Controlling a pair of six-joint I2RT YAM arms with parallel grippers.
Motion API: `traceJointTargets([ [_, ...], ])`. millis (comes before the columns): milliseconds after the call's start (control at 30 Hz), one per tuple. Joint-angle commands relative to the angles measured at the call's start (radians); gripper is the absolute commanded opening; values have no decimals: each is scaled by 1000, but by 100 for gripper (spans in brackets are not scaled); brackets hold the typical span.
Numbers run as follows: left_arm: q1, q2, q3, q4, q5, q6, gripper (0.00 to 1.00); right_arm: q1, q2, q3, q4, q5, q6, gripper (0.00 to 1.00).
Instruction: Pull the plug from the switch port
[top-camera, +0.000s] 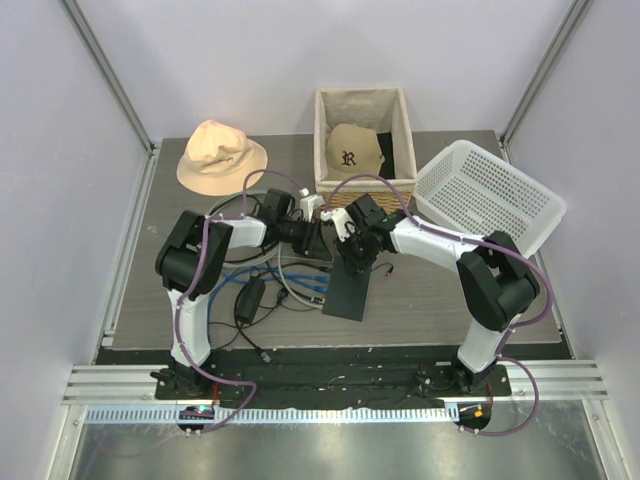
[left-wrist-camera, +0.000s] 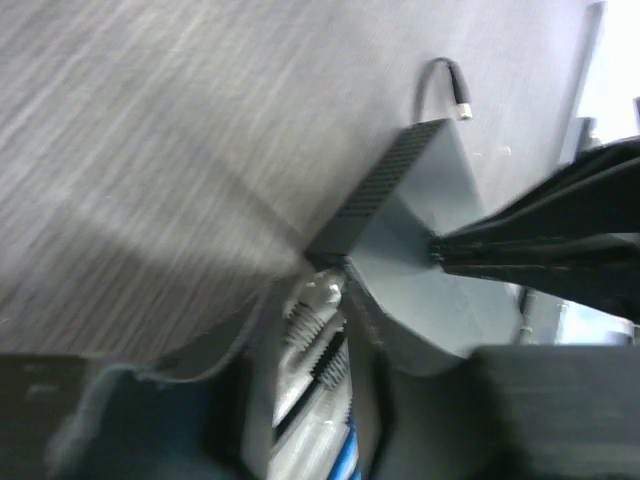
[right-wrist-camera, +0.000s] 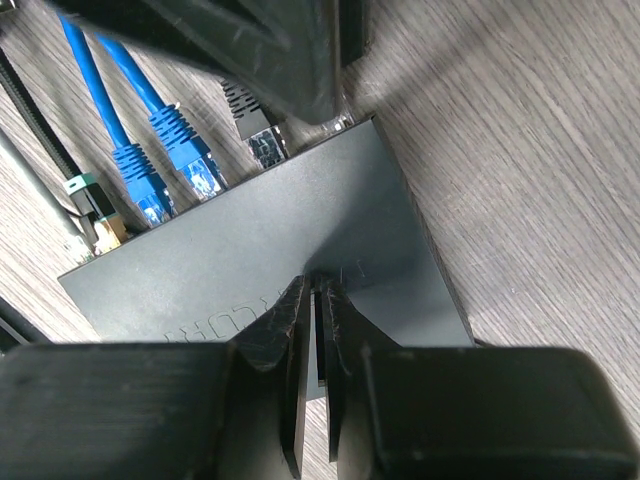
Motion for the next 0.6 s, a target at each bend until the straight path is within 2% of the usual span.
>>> traceJointTargets([
  [0, 3, 76, 6, -150, 154, 9, 40, 7, 5, -49, -62, 46, -42, 14],
  [100, -11, 97, 8, -150, 175, 9, 46, 12, 0, -62, -62, 57, -54, 13],
  [233, -23, 126, 21, -150, 166, -4, 47, 19, 12, -65, -65, 71, -66, 12],
  [433, -34, 174, 48, -164, 156, -11, 38, 32, 39, -26, -64, 64, -60, 11],
  [567, -48, 162, 38, -170, 88, 2, 24, 41, 54, -10, -56, 64, -59, 11],
])
